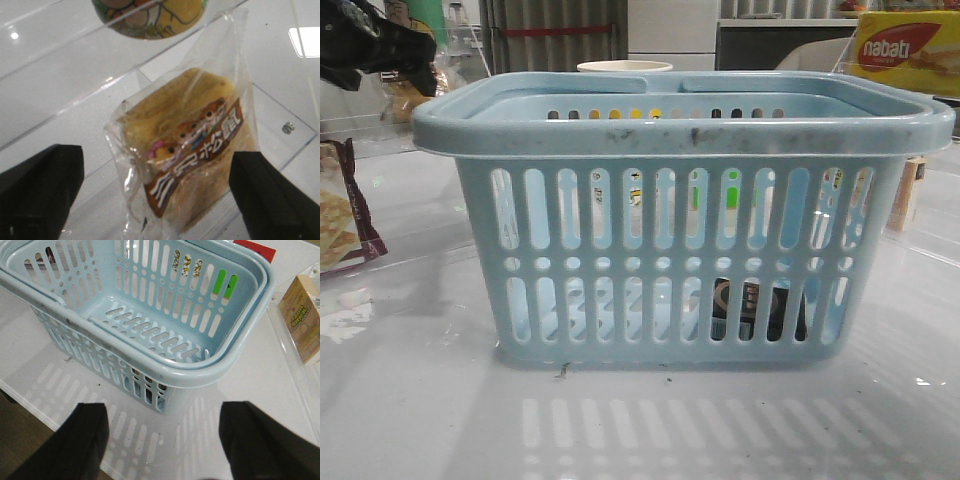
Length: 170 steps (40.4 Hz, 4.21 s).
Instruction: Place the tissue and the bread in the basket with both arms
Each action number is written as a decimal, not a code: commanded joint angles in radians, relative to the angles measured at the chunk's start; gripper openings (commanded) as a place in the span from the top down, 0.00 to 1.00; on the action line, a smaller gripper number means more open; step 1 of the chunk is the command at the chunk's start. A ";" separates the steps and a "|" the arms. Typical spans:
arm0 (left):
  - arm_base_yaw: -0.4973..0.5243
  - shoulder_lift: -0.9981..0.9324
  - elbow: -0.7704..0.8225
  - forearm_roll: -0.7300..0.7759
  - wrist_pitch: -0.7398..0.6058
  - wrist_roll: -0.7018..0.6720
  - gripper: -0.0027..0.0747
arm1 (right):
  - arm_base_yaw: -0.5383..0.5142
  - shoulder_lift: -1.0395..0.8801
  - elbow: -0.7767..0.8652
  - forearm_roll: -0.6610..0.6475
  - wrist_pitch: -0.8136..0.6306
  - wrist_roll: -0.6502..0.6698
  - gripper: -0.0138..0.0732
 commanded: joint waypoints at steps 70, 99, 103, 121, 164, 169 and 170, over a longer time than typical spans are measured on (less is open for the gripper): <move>-0.618 -0.428 -0.001 -0.048 0.496 0.137 0.85 | 0.000 -0.002 -0.026 -0.004 -0.075 -0.011 0.19; -0.622 -0.428 0.024 -0.046 0.510 0.128 0.32 | 0.000 -0.002 -0.026 -0.004 -0.075 -0.011 0.19; -0.622 -0.515 0.088 -0.048 0.487 0.128 0.32 | 0.000 -0.002 -0.026 -0.004 -0.075 -0.011 0.19; -0.622 -0.995 0.527 -0.064 0.412 0.128 0.32 | 0.000 -0.002 -0.026 -0.004 -0.075 -0.011 0.19; -0.622 -1.421 0.919 -0.067 0.396 0.128 0.85 | 0.000 0.001 -0.025 -0.043 -0.024 -0.011 0.79; -0.622 -1.421 0.919 -0.067 0.396 0.128 0.85 | 0.000 0.001 -0.025 -0.043 -0.024 -0.011 0.78; -0.622 -1.421 0.919 -0.067 0.396 0.128 0.85 | 0.000 0.001 -0.025 -0.043 -0.024 -0.011 0.78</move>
